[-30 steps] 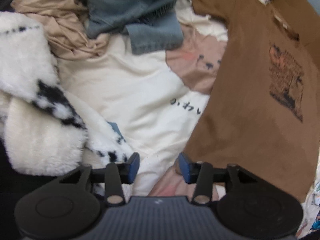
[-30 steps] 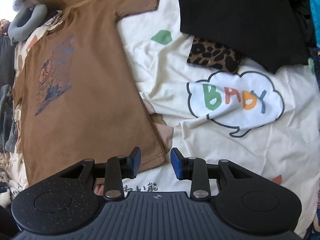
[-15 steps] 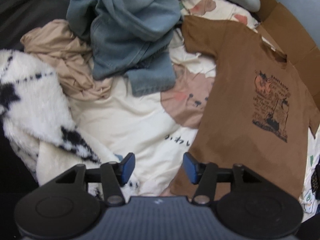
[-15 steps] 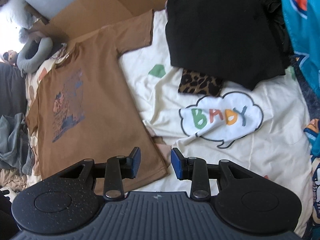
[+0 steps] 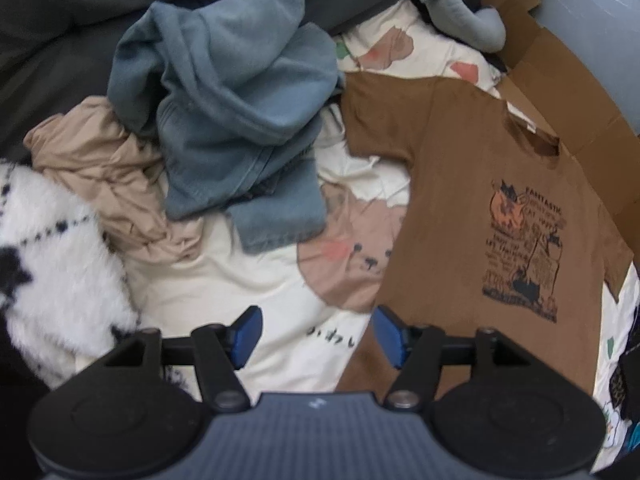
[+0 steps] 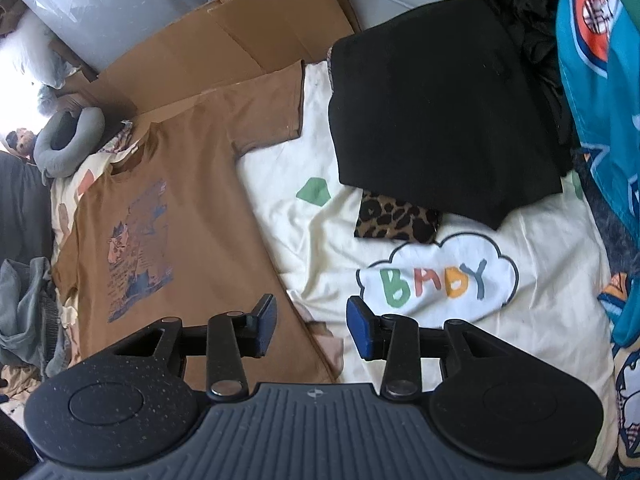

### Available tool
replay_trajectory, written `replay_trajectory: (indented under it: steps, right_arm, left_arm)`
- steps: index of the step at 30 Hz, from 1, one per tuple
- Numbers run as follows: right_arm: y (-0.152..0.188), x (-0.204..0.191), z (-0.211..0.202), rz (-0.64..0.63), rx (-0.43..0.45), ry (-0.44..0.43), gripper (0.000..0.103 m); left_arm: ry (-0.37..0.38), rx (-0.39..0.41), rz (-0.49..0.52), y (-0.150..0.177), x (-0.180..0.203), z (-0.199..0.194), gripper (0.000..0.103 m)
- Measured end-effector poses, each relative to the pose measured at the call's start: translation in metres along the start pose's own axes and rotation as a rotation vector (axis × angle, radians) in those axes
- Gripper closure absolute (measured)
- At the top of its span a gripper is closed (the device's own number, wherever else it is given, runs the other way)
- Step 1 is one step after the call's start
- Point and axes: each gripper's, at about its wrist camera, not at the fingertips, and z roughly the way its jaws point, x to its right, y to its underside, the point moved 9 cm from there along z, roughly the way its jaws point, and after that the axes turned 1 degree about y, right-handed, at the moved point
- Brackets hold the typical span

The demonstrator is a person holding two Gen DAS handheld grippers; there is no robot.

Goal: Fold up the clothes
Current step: 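Open both tools off the hem and raise them away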

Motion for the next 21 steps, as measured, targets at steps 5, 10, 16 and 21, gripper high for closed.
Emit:
replay_trajectory:
  steps: [5, 10, 16, 21]
  right_arm:
    - [-0.003, -0.014, 0.010, -0.028, -0.002, 0.001, 0.057]
    - [-0.007, -0.029, 0.020, -0.060, 0.013, -0.013, 0.057]
    - [-0.013, -0.041, 0.034, -0.077, 0.033, -0.035, 0.057]
    - [-0.009, -0.052, 0.044, -0.120, 0.049, -0.035, 0.057]
  left_arm:
    - [0.038, 0.025, 0.019, -0.020, 0.013, 0.014, 0.039]
    - [0.093, 0.049, 0.048, -0.034, 0.027, 0.033, 0.037]
    - [0.113, 0.071, 0.038, -0.047, 0.029, 0.058, 0.037]
    - [0.125, 0.081, 0.069, -0.058, 0.032, 0.079, 0.037]
